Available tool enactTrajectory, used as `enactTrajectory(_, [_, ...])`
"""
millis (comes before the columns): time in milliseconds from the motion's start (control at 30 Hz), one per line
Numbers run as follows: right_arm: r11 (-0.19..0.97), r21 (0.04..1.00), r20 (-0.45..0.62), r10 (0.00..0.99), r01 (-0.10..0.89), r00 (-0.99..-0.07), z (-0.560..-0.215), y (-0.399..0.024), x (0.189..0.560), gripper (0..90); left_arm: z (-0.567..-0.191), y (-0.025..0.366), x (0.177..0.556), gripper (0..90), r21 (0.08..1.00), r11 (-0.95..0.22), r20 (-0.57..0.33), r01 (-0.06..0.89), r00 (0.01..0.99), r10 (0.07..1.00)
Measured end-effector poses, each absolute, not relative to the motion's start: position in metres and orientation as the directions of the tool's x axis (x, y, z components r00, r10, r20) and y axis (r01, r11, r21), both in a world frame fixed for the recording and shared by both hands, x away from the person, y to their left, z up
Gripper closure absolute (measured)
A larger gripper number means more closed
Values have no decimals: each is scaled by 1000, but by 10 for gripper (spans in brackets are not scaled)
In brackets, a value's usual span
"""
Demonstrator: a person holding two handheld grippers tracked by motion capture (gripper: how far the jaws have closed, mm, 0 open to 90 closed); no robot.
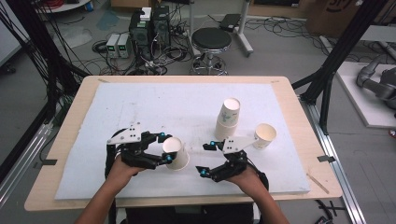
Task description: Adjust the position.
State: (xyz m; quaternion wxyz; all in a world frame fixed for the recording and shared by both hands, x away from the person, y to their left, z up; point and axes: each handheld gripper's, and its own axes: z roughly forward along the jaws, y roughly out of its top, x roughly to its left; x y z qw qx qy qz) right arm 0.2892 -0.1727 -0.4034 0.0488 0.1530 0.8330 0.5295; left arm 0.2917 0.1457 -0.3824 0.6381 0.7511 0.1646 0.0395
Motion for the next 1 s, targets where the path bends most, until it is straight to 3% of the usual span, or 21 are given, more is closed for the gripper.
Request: enactTrajectory(1000, [395, 901, 112, 184, 178, -977, -406, -135, 293, 200, -383, 125, 291, 360, 970, -123, -180, 209, 960, 212])
